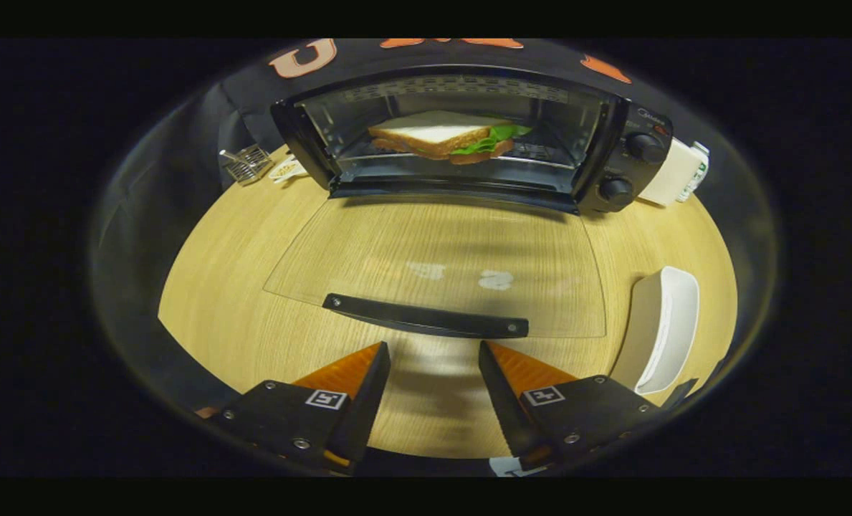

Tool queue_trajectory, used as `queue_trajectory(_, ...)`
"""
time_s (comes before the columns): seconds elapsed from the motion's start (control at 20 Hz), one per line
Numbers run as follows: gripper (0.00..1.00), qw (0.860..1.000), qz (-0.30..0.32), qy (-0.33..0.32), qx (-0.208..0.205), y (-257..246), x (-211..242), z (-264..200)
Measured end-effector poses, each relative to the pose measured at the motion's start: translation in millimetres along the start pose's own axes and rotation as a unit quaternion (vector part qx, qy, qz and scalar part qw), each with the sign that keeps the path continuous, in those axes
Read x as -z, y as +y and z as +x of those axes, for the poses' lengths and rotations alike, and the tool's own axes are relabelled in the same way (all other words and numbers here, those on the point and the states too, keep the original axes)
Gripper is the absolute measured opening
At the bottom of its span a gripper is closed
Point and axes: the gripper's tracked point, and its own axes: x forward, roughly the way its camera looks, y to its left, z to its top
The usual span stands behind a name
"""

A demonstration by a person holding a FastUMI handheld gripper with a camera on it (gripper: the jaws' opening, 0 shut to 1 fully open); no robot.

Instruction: Open the toaster oven, put the food inside, and close the toaster oven door.

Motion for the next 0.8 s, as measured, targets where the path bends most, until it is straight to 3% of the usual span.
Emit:
queue_trajectory(0.25, 0.77, 1.0, -0.002, 0.001, -0.011, 16, -5, -6)
queue_trajectory(0.3, 0.77, 1.0, -0.01, -0.027, -0.007, 18, -18, -10)
queue_trajectory(0.6, 0.75, 0.999, -0.003, -0.049, -0.014, 17, -35, -38)
queue_trajectory(0.8, 0.74, 0.994, -0.043, -0.102, 0.004, 17, -66, -66)
